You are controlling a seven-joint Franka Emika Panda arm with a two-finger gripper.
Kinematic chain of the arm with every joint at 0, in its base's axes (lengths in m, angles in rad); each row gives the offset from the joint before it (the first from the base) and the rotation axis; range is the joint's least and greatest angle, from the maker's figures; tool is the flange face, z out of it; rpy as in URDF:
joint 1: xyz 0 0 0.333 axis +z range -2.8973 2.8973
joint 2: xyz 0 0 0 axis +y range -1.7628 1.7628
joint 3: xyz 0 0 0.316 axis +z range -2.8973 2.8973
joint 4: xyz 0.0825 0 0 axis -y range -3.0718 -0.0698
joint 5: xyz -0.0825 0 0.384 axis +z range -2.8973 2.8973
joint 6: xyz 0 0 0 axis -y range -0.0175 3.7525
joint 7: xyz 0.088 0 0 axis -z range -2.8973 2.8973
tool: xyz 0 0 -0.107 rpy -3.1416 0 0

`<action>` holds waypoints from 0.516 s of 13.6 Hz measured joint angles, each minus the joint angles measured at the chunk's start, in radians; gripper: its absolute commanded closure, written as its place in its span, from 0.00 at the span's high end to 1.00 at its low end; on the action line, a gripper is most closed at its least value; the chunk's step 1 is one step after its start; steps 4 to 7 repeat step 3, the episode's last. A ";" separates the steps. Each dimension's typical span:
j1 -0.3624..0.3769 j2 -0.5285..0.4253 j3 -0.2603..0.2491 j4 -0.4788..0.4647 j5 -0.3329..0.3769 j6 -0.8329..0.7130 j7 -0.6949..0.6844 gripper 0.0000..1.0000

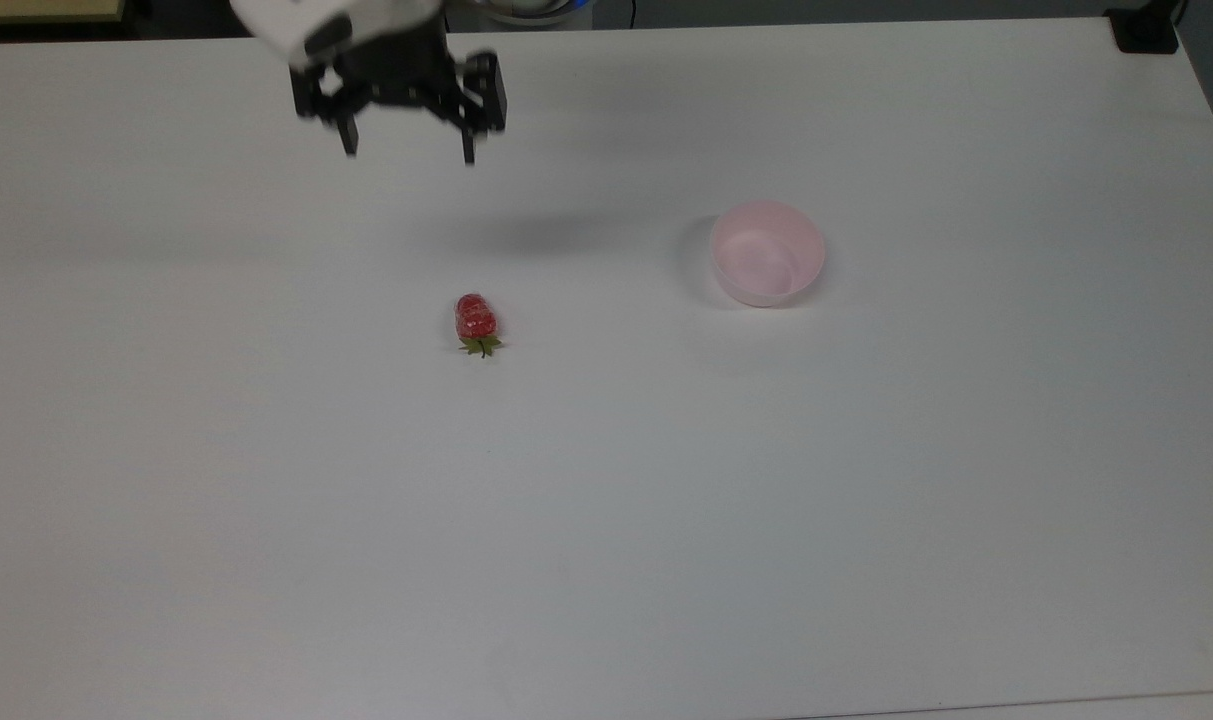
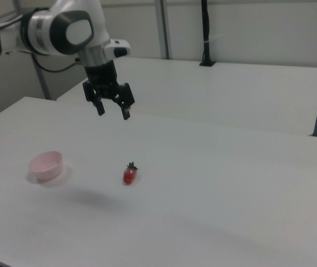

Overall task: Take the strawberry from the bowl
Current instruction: 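Open the gripper, release the strawberry, and raise the gripper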

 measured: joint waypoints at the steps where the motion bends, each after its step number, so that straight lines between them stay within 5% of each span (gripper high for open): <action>1: 0.000 -0.027 0.000 -0.001 0.000 -0.023 0.002 1.00; 7: 0.000 -0.042 0.000 -0.005 0.000 -0.029 0.004 1.00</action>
